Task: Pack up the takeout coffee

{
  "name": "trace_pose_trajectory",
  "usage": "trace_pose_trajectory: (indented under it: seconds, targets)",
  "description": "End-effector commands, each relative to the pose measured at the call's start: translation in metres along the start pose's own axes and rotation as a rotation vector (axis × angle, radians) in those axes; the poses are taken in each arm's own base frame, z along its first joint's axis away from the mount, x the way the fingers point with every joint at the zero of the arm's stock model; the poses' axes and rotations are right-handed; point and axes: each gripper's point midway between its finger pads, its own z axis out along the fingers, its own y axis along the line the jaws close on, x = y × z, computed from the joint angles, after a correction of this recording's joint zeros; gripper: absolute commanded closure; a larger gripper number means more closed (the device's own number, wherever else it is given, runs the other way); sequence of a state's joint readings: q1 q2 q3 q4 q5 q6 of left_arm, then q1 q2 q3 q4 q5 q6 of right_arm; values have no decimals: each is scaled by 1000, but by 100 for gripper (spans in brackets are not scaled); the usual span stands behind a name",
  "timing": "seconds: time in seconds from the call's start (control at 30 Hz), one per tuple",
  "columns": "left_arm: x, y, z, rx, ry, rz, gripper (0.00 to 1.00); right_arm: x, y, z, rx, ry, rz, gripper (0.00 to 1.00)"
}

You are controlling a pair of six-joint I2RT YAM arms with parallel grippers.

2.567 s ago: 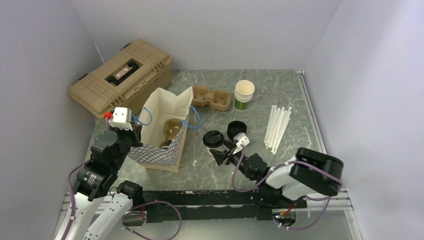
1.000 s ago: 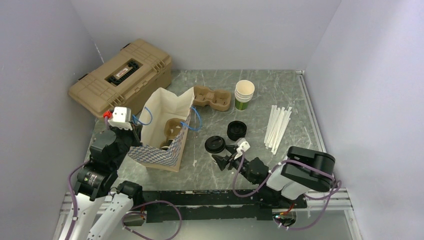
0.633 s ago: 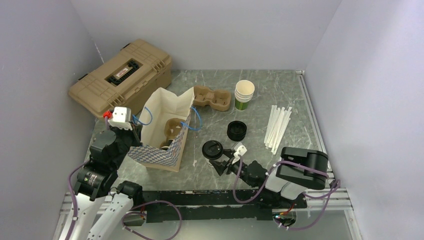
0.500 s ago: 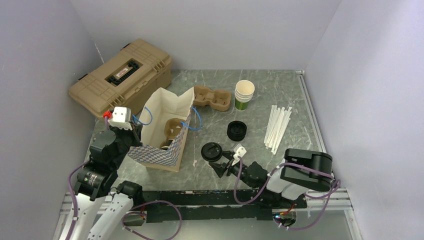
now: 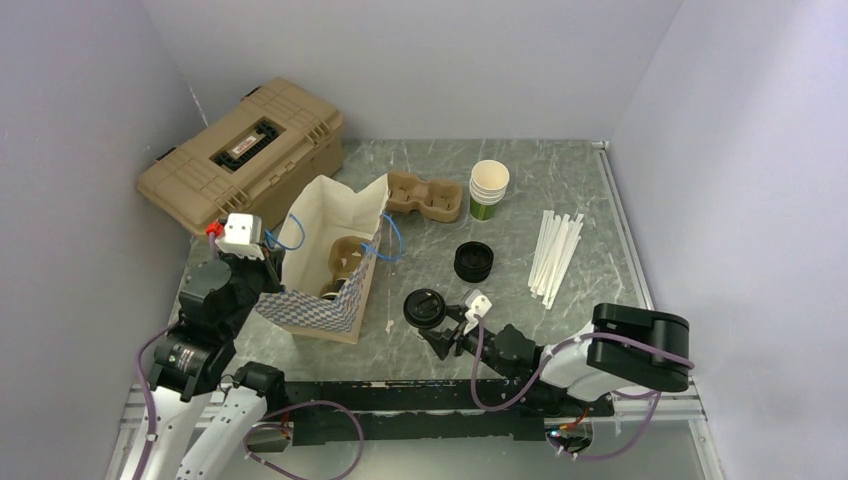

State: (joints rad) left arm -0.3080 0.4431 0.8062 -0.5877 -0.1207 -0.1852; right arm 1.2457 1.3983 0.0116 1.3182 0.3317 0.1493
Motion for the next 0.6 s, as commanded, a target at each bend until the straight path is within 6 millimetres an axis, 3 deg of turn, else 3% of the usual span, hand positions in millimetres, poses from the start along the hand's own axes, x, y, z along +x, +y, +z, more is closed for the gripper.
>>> trace_pose_trajectory:
  seconds: [0.0, 0.3, 0.57]
  targets:
    - [-13, -5, 2, 24, -50, -5, 100, 8, 2, -6, -14, 40, -7, 49]
    - [-13, -5, 1, 24, -54, -6, 100, 22, -1, -10, 5, 175, -54, 49]
    - [-15, -5, 0, 27, -60, -6, 100, 39, -10, -29, 30, 347, -114, 49]
